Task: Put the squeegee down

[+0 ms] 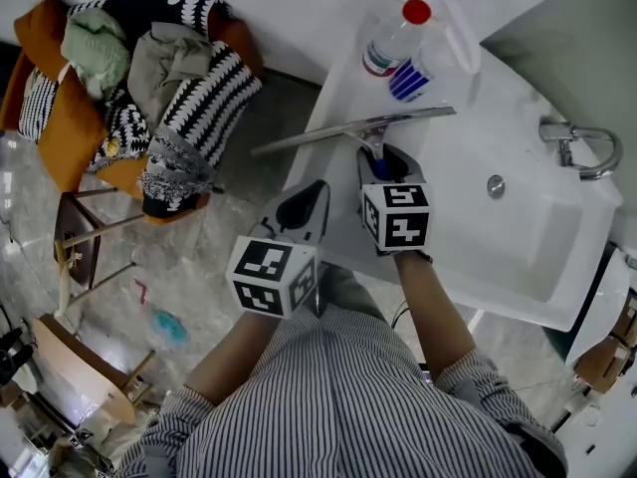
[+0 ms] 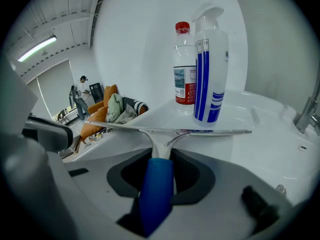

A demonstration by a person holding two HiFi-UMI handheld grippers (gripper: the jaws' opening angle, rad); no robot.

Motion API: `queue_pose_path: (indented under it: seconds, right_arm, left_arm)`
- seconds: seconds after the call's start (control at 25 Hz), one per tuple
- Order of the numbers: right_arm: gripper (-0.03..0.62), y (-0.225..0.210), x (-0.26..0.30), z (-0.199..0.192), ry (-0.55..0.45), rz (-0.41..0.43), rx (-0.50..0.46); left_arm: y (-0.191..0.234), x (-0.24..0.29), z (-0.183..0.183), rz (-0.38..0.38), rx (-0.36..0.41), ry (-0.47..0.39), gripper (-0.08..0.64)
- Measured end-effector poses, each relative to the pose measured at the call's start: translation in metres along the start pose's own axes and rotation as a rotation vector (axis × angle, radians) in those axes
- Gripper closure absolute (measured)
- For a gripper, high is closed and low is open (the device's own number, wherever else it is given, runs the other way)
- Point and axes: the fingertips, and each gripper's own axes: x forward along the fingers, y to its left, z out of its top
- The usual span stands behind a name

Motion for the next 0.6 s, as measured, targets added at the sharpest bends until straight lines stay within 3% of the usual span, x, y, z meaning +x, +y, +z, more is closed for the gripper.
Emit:
queue_pose_path:
  seconds: [0.6]
  right_arm:
    - [0.46, 0.0023, 0.0042, -0.0049, 0.022, 0.012, -0.004]
  left_arm:
    - [-0.0031, 0.0003, -0.0025, 0.006, 0.006, 0.004, 0.546]
